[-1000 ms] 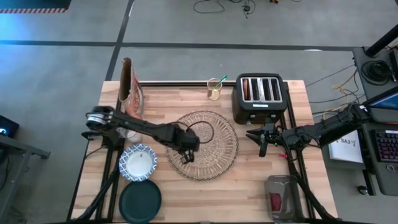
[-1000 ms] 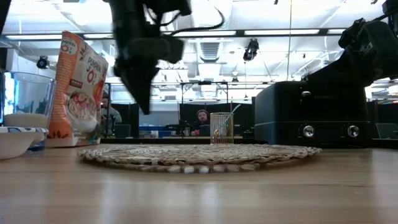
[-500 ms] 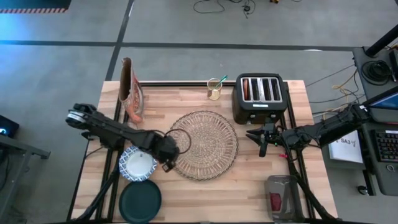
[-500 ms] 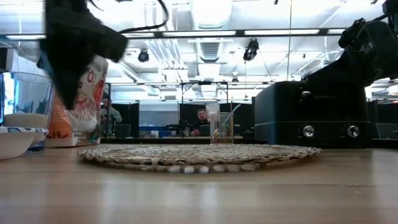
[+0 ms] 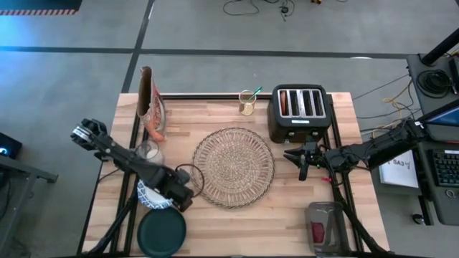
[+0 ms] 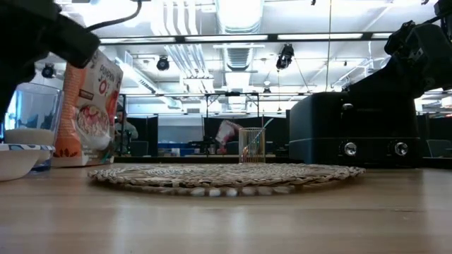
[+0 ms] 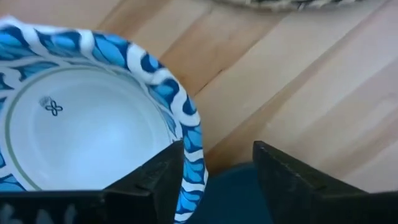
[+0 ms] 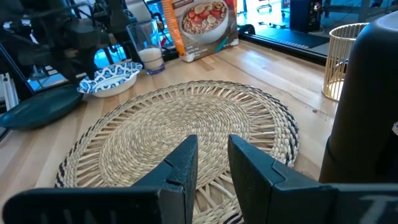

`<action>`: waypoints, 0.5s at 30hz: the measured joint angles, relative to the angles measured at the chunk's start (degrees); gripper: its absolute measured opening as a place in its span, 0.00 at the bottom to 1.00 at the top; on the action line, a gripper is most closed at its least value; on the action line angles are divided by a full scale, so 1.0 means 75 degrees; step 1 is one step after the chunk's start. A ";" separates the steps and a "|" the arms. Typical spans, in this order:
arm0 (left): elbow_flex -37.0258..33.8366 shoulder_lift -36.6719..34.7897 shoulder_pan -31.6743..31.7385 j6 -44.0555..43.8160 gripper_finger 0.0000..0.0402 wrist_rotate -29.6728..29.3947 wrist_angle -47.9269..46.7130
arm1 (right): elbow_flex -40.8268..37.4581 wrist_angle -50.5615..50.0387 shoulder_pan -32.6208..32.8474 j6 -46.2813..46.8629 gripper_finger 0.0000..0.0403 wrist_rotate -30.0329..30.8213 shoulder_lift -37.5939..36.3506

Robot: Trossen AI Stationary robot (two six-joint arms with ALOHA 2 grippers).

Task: Arrange a breakfast setting
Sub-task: Put the white bowl on the brown placemat

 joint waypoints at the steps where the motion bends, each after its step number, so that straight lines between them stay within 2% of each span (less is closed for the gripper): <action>1: -0.0001 0.0096 -0.0056 -0.0025 0.46 0.0000 -0.0004 | 0.0000 0.0000 0.0001 0.0000 0.20 0.0002 0.0000; 10: -0.0001 0.0630 -0.0218 -0.0016 0.46 -0.0470 -0.0043 | 0.0002 0.0001 0.0002 0.0000 0.20 0.0002 0.0000; 15: -0.0001 0.0955 -0.0233 0.0376 0.45 -0.0488 0.0075 | -0.0001 0.0001 0.0002 0.0000 0.20 -0.0001 0.0000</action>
